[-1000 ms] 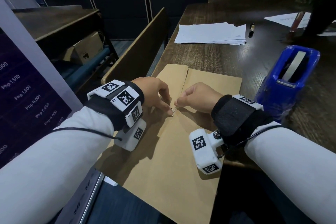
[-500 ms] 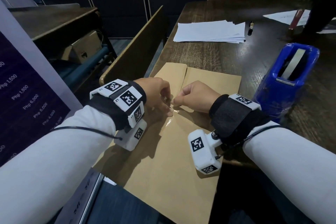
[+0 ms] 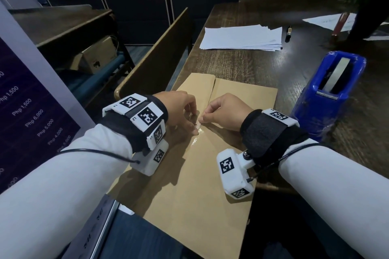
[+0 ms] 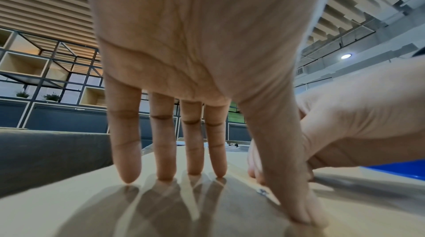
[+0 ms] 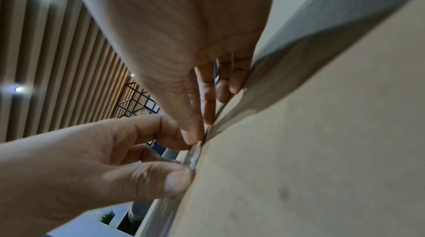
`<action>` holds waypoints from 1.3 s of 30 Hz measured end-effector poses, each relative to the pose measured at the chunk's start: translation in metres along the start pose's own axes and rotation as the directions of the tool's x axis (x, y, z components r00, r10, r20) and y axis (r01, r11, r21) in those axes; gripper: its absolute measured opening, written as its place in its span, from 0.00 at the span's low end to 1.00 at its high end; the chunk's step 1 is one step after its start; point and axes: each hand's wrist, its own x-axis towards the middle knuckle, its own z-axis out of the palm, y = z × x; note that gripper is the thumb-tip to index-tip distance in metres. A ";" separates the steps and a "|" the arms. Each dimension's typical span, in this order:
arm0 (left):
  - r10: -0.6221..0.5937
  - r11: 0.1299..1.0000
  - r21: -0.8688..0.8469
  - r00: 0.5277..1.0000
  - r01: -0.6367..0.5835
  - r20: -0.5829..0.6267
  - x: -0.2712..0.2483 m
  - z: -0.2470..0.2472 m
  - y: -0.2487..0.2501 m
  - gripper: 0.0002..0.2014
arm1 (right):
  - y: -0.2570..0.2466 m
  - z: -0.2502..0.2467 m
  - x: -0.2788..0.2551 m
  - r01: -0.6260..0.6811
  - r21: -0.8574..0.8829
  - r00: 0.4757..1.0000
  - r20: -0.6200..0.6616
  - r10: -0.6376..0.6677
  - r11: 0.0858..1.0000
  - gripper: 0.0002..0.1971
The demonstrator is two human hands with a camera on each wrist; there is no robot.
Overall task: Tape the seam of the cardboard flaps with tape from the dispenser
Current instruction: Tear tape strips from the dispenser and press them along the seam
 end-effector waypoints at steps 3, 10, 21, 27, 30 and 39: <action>0.000 1.000 0.011 1.000 0.000 -0.005 0.000 0.000 0.000 0.27 | 0.000 0.001 0.000 -0.004 -0.015 1.000 -0.004 0.004 1.000 0.06; 0.006 1.000 0.015 1.000 -0.006 -0.003 0.000 0.001 0.000 0.27 | 0.000 0.002 0.004 0.014 -0.092 1.000 -0.011 -0.015 0.996 0.05; 0.013 1.000 0.026 1.000 -0.012 -0.014 -0.001 0.002 0.000 0.27 | 0.001 0.006 0.010 0.024 -0.178 0.999 -0.025 -0.029 0.984 0.05; 0.012 0.999 0.043 1.000 -0.011 -0.011 -0.002 0.001 0.001 0.27 | -0.004 0.005 0.013 -0.007 -0.233 1.000 -0.009 0.005 0.972 0.04; 0.014 0.999 0.053 1.000 -0.014 -0.010 -0.003 0.001 0.002 0.27 | -0.007 0.004 0.014 -0.026 -0.270 1.000 -0.003 0.027 0.963 0.06; 0.005 0.996 0.087 1.000 -0.004 -0.011 -0.009 0.000 0.004 0.27 | -0.014 -0.004 0.019 -0.082 -0.356 0.995 0.027 0.098 0.931 0.18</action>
